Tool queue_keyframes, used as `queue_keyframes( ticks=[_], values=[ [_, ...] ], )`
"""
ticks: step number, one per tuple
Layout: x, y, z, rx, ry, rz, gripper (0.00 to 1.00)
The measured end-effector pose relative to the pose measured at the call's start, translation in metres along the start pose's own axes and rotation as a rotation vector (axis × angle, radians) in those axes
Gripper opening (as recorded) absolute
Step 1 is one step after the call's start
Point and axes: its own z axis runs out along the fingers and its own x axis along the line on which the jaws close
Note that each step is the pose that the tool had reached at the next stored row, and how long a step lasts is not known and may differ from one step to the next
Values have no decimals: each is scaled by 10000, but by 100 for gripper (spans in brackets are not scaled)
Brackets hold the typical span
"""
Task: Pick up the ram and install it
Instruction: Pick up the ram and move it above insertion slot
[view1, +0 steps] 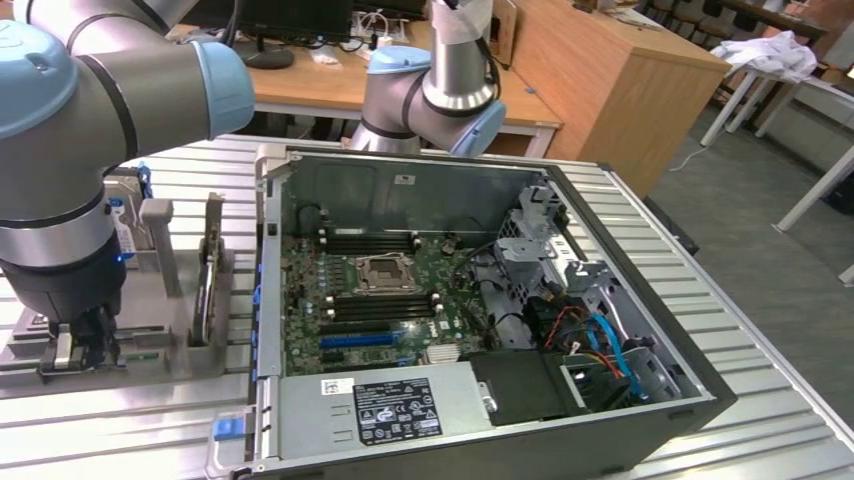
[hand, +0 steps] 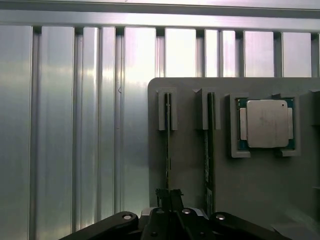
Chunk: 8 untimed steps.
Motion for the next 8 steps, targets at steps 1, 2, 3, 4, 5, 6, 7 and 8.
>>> queue_keyframes(
  ticks=[1,2,3,4,5,6,7,8],
  values=[
    [0,1,-7,-1,0,-4,12],
    [0,1,-16,-1,-1,-8,12],
    [0,1,-26,0,0,-11,12],
    [-1,2,-35,0,0,-14,12],
    [-1,2,-44,0,-1,-16,12],
    [-2,3,-55,0,0,-19,12],
    [-2,3,-68,0,0,-23,12],
    [-2,4,-82,-1,0,-26,12]
  ],
)
